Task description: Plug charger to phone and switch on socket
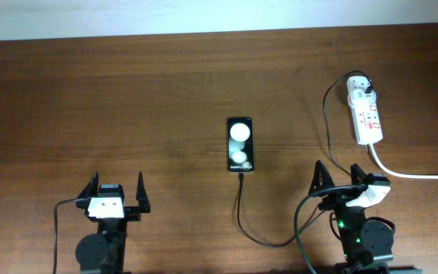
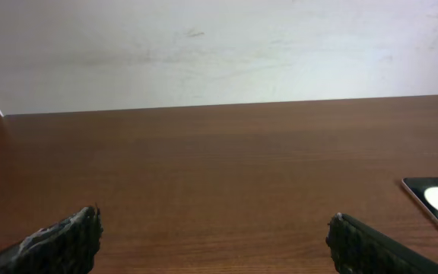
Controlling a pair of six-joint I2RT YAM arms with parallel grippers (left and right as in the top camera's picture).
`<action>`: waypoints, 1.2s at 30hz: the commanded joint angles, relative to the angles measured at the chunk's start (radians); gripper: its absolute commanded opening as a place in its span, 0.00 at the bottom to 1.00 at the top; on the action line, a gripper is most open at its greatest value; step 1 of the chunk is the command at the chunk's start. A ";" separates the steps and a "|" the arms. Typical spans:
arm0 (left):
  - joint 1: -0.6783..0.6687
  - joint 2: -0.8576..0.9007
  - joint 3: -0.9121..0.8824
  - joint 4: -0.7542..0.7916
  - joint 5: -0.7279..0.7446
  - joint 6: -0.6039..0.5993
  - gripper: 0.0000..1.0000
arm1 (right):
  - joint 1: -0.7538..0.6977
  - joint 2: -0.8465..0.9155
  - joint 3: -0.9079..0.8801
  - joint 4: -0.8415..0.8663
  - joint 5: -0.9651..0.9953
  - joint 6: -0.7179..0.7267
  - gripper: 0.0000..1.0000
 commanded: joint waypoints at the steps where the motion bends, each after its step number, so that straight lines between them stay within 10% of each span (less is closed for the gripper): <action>1: 0.006 -0.008 -0.007 0.000 0.011 0.015 0.99 | 0.004 -0.012 -0.005 -0.009 -0.011 -0.146 0.99; 7: 0.006 -0.008 -0.007 0.000 0.011 0.016 0.99 | 0.004 -0.012 -0.005 -0.009 -0.010 -0.363 0.99; 36: 0.006 -0.008 -0.007 0.001 0.011 0.016 0.99 | 0.004 -0.011 -0.005 -0.009 -0.010 -0.364 0.99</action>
